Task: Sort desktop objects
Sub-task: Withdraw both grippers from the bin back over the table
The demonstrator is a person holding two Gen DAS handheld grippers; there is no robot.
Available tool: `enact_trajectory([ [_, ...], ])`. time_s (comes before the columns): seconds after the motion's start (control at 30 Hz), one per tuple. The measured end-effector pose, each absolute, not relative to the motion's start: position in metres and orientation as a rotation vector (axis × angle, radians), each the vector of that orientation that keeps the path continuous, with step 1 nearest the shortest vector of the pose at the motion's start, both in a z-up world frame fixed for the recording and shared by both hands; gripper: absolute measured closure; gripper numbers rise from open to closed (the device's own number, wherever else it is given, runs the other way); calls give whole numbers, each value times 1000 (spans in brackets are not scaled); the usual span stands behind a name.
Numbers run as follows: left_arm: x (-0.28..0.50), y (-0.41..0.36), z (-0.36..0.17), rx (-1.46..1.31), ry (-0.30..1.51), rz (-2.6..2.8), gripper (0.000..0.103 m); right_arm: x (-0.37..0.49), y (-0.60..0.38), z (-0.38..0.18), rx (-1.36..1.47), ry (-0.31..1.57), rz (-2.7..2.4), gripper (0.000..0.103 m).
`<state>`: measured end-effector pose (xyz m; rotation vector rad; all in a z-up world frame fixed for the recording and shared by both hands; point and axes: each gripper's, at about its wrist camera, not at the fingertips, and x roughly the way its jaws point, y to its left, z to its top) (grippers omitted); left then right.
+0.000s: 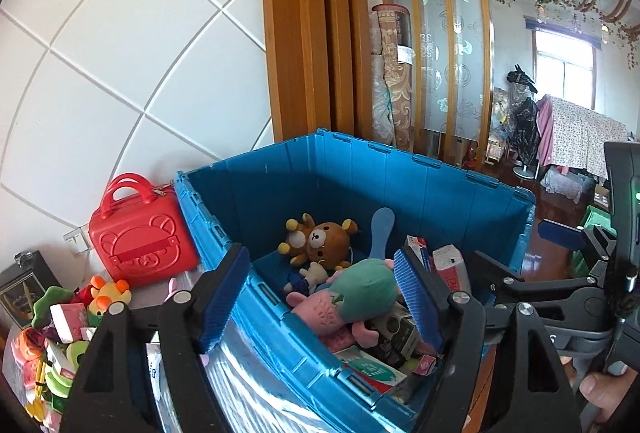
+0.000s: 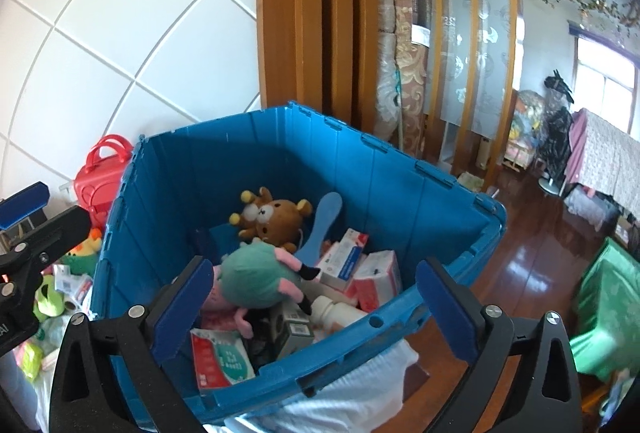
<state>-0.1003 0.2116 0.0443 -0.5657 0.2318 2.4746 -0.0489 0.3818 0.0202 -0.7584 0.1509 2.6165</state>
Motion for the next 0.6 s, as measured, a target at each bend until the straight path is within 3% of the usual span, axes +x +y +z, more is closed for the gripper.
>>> enact_trajectory([
  [0.6, -120, 68, -11, -803, 52, 2660, 28, -69, 291, 13, -814, 87, 2849, 0],
])
